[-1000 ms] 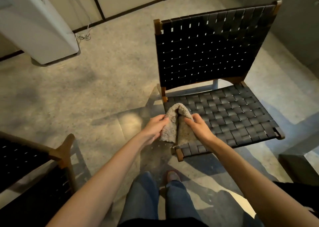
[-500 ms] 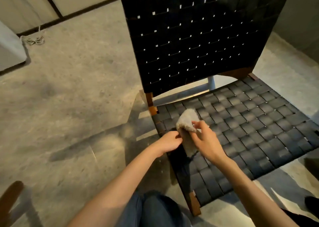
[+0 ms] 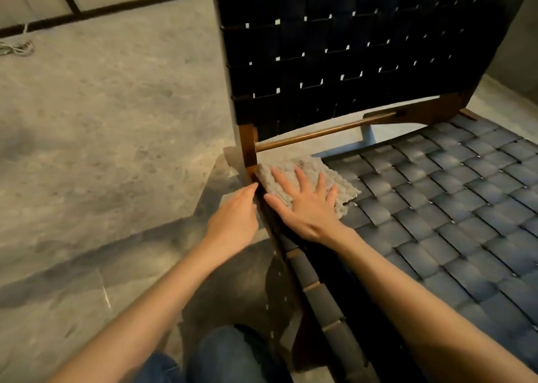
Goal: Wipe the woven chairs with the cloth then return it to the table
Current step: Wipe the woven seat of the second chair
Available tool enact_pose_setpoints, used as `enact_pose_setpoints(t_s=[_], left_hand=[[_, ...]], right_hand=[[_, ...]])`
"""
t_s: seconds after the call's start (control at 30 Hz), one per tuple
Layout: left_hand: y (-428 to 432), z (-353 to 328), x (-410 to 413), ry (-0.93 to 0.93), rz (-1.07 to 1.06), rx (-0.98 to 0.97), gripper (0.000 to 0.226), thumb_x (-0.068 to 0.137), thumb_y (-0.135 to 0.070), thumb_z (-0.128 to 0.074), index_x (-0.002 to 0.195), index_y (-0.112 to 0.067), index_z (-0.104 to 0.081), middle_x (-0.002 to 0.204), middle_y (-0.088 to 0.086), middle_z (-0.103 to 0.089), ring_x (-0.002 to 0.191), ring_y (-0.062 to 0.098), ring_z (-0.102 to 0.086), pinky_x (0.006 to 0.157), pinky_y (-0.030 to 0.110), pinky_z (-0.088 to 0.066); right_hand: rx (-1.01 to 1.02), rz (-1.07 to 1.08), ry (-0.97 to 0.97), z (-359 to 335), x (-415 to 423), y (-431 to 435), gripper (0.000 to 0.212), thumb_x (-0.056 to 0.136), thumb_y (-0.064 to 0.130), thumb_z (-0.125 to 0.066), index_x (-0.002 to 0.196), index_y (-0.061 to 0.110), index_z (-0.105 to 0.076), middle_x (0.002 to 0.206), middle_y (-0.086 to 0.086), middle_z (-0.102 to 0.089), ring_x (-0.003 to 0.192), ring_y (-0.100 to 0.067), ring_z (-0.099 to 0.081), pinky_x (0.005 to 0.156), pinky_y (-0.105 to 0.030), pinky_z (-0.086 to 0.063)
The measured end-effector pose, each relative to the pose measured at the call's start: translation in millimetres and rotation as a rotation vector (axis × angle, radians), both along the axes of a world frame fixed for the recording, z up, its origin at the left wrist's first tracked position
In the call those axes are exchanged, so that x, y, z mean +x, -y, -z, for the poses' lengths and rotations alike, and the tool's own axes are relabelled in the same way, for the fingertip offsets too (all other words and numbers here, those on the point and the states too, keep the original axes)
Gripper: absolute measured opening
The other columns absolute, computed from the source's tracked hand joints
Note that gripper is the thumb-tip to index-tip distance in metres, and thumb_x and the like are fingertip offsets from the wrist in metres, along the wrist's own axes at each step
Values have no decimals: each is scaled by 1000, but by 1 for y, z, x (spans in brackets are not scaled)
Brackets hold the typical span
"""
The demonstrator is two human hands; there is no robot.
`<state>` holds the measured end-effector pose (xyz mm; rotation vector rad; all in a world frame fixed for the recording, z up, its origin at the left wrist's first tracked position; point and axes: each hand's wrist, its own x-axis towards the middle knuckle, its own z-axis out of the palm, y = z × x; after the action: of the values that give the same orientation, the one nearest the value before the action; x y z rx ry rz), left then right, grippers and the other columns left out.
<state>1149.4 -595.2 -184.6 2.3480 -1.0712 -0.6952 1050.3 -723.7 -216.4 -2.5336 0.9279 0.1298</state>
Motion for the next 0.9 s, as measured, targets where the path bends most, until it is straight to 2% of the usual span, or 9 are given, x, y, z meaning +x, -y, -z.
enact_pose_setpoints(t_s=[0.13, 0.2, 0.3, 0.5, 0.6, 0.73, 0.77, 0.83, 0.9], left_hand=[[-5, 9, 7, -2, -13, -5, 47, 100, -16, -38, 146, -24, -32, 150, -1, -37, 138, 15, -34, 111, 32, -30], [-7, 12, 6, -5, -3, 7, 46, 100, -15, -40, 145, -22, -35, 149, 1, -39, 137, 17, -35, 111, 32, -30], [-8, 11, 0, 21, -22, 5, 46, 99, -14, -40, 144, -20, -36, 146, 4, -42, 133, 19, -41, 109, 32, -32], [-5, -4, -22, 151, -32, 68, 53, 97, -5, -39, 147, -19, -29, 152, 3, -32, 136, 20, -36, 108, 35, -33], [-3, -13, -30, 204, 19, 46, 55, 96, -1, -41, 147, -18, -30, 153, 5, -31, 139, 21, -32, 111, 36, -31], [1, -16, -41, 166, 63, 73, 47, 102, -15, -37, 148, -17, -29, 156, 4, -24, 142, 19, -23, 115, 34, -21], [1, -14, -44, 157, 63, 91, 47, 102, -19, -36, 148, -17, -27, 157, 3, -22, 143, 18, -22, 115, 33, -20], [2, -10, -47, 161, 63, 105, 48, 102, -23, -35, 149, -17, -25, 158, 1, -17, 144, 17, -20, 115, 32, -18], [0, -6, -44, 173, 58, 106, 50, 102, -25, -35, 150, -17, -23, 158, 0, -14, 144, 16, -19, 115, 32, -18]], right_hand=[[-18, -42, -31, 10, 37, 21, 57, 88, 73, -20, 142, 56, -14, 161, 4, 4, 140, -47, 15, 106, -66, 15], [-57, -70, 11, 11, 41, 25, 53, 89, 65, -25, 140, 50, -21, 159, 2, -11, 141, -46, 1, 108, -67, 4], [-115, -93, 56, 7, 33, 23, 58, 84, 57, -24, 139, 42, -30, 152, -1, -28, 135, -41, -17, 108, -57, -15], [19, -216, 52, -24, -32, 10, 51, 86, 49, -28, 137, 46, -35, 152, 2, -25, 133, -38, -17, 108, -53, -18], [59, -297, 9, -43, -85, 2, 55, 82, 61, -24, 133, 48, -39, 148, 4, -24, 129, -34, -22, 103, -50, -25], [284, -166, 26, -69, -129, 1, 66, 69, 89, -4, 103, 64, -55, 141, 12, -31, 131, -24, -23, 104, -57, -15], [253, -155, 29, -66, -130, -5, 61, 71, 88, -5, 104, 66, -51, 142, 13, -29, 132, -26, -21, 106, -57, -15], [73, -211, 35, -50, -128, -25, 53, 77, 82, -15, 126, 66, -27, 152, 11, -17, 137, -36, -11, 110, -60, -12], [8, -173, 57, -31, -116, -37, 63, 79, 78, -19, 138, 62, -2, 159, 9, -2, 141, -41, 9, 110, -66, 4]])
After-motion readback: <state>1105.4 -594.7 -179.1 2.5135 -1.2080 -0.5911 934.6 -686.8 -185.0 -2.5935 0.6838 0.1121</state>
